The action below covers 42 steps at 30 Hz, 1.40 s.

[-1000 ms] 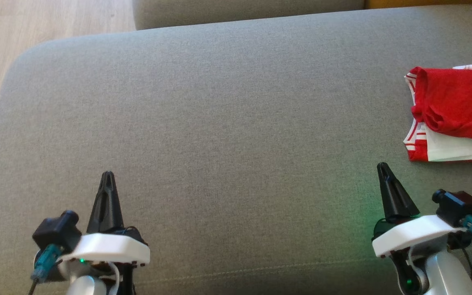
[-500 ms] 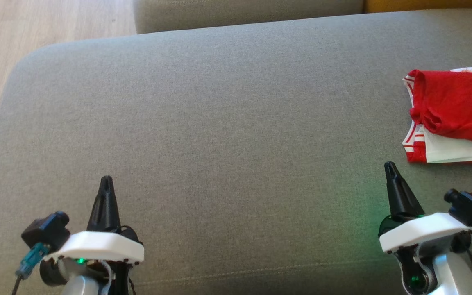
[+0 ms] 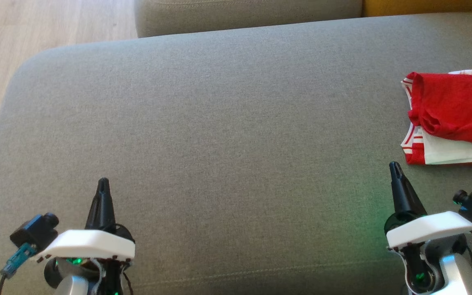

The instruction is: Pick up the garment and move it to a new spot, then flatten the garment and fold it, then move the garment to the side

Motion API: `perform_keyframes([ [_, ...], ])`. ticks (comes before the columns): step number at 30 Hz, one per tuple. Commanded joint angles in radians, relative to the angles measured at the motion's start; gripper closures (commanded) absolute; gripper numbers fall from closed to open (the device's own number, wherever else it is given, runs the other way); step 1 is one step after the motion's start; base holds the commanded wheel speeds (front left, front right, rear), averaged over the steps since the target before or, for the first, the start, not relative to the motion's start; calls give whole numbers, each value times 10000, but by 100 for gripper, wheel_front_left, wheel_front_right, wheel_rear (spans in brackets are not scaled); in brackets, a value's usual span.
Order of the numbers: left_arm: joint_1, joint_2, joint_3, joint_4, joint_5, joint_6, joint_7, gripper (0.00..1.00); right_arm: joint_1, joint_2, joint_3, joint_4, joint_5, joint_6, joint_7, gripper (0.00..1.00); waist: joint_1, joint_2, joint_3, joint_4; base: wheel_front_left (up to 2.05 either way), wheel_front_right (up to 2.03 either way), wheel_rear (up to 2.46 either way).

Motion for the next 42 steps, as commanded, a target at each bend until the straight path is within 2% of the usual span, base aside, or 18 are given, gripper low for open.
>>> perform_keyframes([
  [1, -522, 170, 227, -242, -385, -135, 79, 100, -315, -4, -3, -394, 405, -1, 80, 100, 0, 0, -21, 0, 0, 0, 0],
  [42, -844, 239, 1009, 487, -4995, -1026, 1184, 100, -222, 2, -272, -520, 4899, -2, 1256, 100, 0, 0, -383, -2, 0, 0, 0],
])
